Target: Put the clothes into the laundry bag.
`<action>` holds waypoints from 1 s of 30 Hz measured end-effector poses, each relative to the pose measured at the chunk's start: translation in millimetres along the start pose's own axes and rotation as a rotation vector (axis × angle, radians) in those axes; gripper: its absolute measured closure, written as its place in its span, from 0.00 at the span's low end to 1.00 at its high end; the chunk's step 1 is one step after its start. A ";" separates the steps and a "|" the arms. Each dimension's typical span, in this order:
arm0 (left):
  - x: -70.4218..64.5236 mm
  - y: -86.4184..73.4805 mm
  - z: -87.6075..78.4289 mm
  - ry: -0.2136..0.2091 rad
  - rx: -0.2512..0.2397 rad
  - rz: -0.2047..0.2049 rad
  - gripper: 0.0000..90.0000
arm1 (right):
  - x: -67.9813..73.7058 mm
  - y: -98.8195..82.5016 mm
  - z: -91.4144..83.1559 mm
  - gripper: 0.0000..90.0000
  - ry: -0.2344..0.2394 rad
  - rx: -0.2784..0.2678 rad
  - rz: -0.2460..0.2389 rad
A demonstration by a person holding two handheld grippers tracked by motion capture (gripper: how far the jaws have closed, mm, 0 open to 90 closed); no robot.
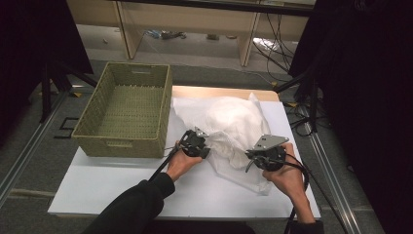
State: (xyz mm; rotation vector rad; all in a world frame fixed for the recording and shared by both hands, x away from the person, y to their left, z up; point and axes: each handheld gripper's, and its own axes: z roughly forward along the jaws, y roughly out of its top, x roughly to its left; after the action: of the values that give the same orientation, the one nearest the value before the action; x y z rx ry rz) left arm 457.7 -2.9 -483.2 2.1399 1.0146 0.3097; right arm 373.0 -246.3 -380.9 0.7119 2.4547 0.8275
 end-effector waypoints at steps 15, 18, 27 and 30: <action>-22.4 38.0 19.6 -0.072 -0.083 -0.030 0.98 | 0.0 -1.8 1.8 1.00 -0.002 0.010 0.012; -21.6 40.5 34.9 -0.040 -0.067 -0.021 0.98 | -0.6 -3.6 2.8 1.00 -0.005 0.017 0.021; -16.4 28.6 -12.0 -0.106 -0.021 0.046 0.55 | -0.7 -2.1 1.5 1.00 0.007 0.006 0.016; -8.5 15.5 -30.1 -0.093 -0.006 0.069 0.58 | -0.4 -1.4 0.5 1.00 0.011 0.012 0.022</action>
State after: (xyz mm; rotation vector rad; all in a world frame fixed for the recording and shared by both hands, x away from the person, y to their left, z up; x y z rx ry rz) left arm 446.1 -0.1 -450.4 2.1664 0.8879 0.2434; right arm 373.1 -247.3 -382.0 0.7416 2.4681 0.8273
